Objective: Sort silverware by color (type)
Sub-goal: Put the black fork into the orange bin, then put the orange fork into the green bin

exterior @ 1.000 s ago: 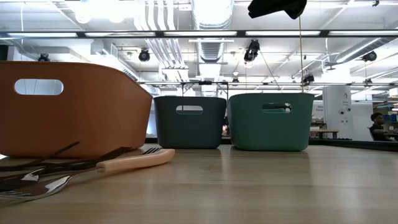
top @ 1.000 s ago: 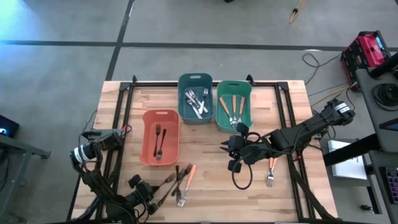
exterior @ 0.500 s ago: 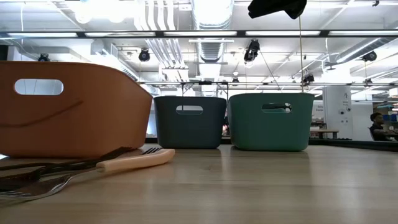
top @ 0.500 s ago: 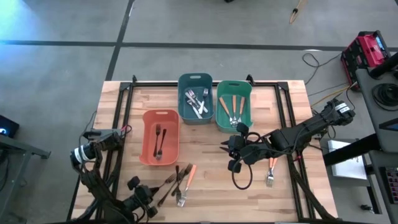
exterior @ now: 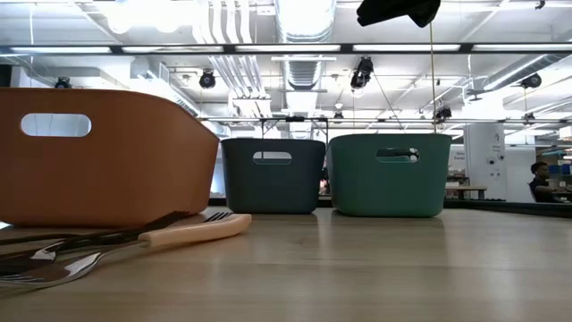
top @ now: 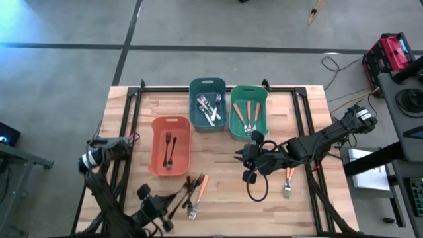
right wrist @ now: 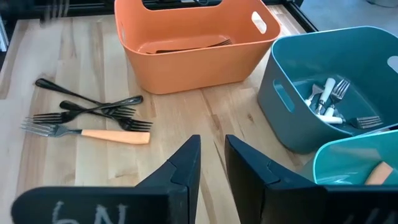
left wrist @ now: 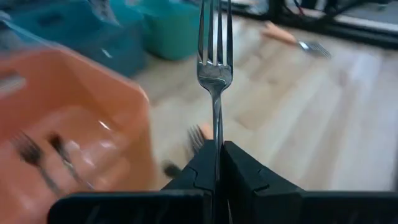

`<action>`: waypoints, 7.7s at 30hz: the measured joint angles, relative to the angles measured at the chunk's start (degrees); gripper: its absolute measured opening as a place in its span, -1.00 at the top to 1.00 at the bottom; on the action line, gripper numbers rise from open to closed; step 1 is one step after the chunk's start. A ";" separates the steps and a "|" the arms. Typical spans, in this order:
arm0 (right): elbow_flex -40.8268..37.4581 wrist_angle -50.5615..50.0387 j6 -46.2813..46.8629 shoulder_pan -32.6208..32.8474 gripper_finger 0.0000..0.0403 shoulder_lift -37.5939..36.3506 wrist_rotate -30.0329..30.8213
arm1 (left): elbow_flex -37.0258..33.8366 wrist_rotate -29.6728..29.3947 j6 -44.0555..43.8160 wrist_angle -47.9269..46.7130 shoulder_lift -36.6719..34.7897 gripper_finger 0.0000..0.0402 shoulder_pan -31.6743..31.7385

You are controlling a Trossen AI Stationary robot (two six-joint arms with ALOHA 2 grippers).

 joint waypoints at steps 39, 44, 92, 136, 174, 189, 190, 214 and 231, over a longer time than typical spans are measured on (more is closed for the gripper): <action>0.00 0.45 -4.51 -0.02 0.68 -0.09 0.58 | -39.81 18.13 9.69 18.25 -36.78 1.00 30.02; 0.00 0.46 -4.50 -0.02 0.68 -0.09 1.97 | -40.28 18.20 8.60 18.16 -36.61 1.00 31.24; -0.07 0.83 -3.85 -0.09 0.71 -0.07 2.47 | -44.04 20.25 13.07 30.91 -28.28 0.84 37.00; 7.61 -11.62 16.41 -15.79 0.71 -0.44 -6.63 | -64.05 41.44 125.65 104.56 -67.21 1.00 39.50; -21.78 -37.93 55.11 -15.61 0.71 -4.97 -43.47 | -67.54 47.52 127.27 111.50 -70.69 1.00 47.76; -25.03 -37.24 57.77 -15.61 0.27 -4.76 -43.19 | -67.58 44.07 127.27 111.48 -70.29 1.00 47.76; -25.32 -37.23 57.96 -15.61 0.22 -4.76 -43.19 | -67.58 44.07 127.27 111.48 -70.29 1.00 47.76; -35.47 -23.50 57.73 -15.61 0.04 -4.81 -43.32 | -67.58 44.10 127.27 111.13 -70.29 1.00 47.76; -34.83 -18.48 61.77 -15.61 0.47 -4.74 -43.20 | -67.58 43.18 127.27 111.13 -70.29 1.00 47.78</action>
